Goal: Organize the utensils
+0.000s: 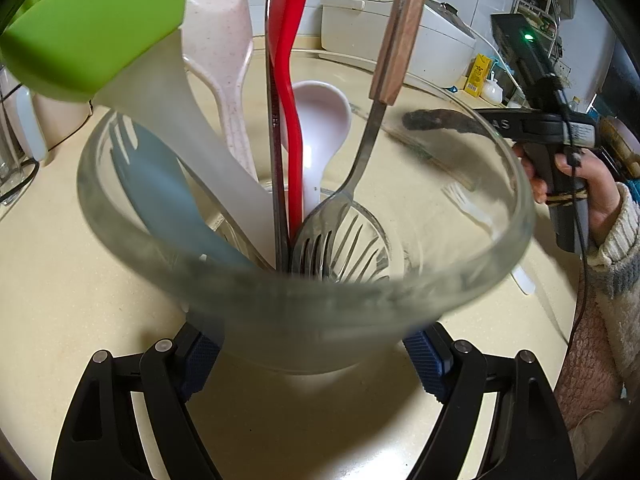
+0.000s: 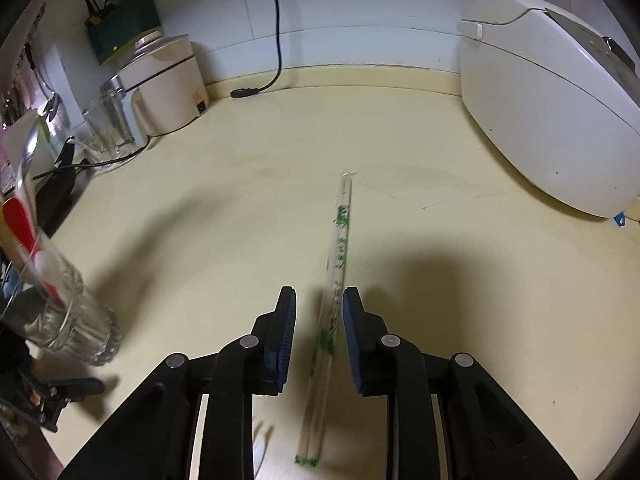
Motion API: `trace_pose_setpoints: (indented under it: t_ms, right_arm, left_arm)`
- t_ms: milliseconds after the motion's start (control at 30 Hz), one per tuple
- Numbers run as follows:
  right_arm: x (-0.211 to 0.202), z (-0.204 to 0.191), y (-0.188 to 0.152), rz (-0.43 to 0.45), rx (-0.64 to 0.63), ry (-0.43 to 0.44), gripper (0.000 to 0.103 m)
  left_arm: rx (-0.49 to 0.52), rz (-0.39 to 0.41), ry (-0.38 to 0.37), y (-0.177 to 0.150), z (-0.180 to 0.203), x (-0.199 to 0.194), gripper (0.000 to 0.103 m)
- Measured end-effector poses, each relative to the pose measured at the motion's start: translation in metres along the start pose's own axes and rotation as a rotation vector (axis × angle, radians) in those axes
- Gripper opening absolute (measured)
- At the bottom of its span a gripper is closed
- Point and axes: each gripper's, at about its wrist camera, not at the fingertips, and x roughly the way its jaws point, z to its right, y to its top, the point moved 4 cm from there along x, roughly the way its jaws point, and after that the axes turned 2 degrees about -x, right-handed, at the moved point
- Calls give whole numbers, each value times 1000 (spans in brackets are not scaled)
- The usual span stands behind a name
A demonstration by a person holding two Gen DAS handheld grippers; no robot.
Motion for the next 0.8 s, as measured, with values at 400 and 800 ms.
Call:
trace_pose_setpoints:
  t_ms: [400, 800]
  right_arm:
    - [49, 1, 32, -43, -28, -86, 28]
    - [62, -1, 46, -43, -156, -85, 23]
  left_arm:
    - [3, 0, 0, -2, 1, -3, 86]
    - [19, -8, 15, -5, 2, -5, 87]
